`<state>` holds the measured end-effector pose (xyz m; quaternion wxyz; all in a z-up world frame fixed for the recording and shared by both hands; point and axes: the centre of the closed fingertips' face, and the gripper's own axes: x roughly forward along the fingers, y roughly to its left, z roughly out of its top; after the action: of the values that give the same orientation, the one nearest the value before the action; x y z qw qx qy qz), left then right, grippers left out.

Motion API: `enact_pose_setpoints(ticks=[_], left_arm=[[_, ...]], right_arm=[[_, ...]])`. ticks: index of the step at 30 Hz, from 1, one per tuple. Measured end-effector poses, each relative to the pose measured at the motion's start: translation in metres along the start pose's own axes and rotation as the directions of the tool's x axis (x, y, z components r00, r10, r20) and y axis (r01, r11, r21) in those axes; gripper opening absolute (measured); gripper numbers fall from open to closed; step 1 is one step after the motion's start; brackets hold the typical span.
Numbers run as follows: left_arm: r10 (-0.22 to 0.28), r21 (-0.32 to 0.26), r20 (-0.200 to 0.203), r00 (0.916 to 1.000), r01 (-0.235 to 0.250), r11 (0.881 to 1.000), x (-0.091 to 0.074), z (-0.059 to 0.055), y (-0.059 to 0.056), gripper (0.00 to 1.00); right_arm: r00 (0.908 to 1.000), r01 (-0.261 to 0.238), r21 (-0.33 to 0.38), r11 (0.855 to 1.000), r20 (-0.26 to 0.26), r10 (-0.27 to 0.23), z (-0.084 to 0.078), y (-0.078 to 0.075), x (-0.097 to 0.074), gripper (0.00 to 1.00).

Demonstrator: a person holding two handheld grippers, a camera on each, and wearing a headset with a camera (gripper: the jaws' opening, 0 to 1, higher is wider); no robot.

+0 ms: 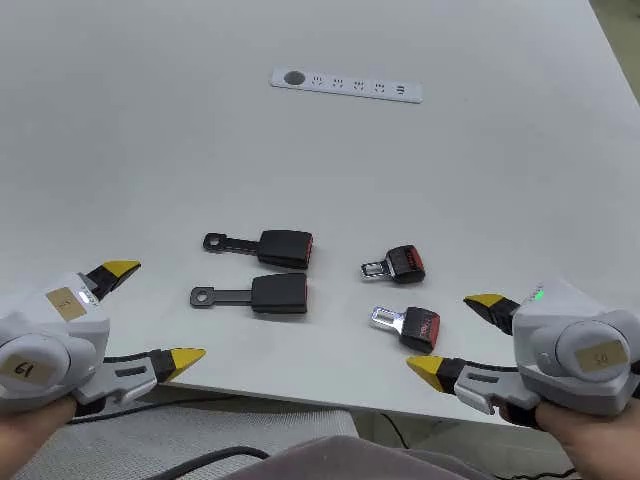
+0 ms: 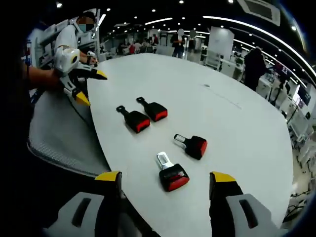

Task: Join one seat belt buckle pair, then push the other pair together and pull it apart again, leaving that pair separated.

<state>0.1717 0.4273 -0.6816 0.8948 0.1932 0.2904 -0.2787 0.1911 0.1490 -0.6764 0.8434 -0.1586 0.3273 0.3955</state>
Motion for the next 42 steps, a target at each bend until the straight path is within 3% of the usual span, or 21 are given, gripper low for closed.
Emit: enact_pose_setpoints(ticks=[10,21,26,35,42], left_arm=[[-0.006,0.005,-0.009,0.9999,0.006,1.000,0.001,0.000,-0.003,0.73],[-0.025,0.013,0.001,0.9997,0.025,1.000,0.002,0.001,-0.007,0.75],[-0.028,0.015,-0.004,0.9996,0.028,0.999,0.002,0.000,-0.008,0.80],[-0.054,0.012,-0.020,0.9983,0.054,0.998,0.009,-0.005,-0.012,1.00],[-0.056,-0.019,-0.023,0.9982,0.056,0.998,0.009,-0.004,-0.011,1.00]], right_arm=[[0.9996,0.002,-0.044,0.999,-0.027,-0.003,-0.002,-0.003,0.002,0.60],[0.9996,0.007,-0.040,0.999,-0.026,-0.008,-0.003,-0.003,0.001,0.63],[0.9991,0.023,-0.037,0.999,-0.034,-0.024,-0.009,-0.006,0.001,0.70],[0.9988,0.038,-0.024,0.999,-0.030,-0.039,-0.007,-0.013,0.000,0.78],[0.9976,0.066,-0.018,0.998,-0.021,-0.066,-0.006,-0.020,0.003,0.90]])
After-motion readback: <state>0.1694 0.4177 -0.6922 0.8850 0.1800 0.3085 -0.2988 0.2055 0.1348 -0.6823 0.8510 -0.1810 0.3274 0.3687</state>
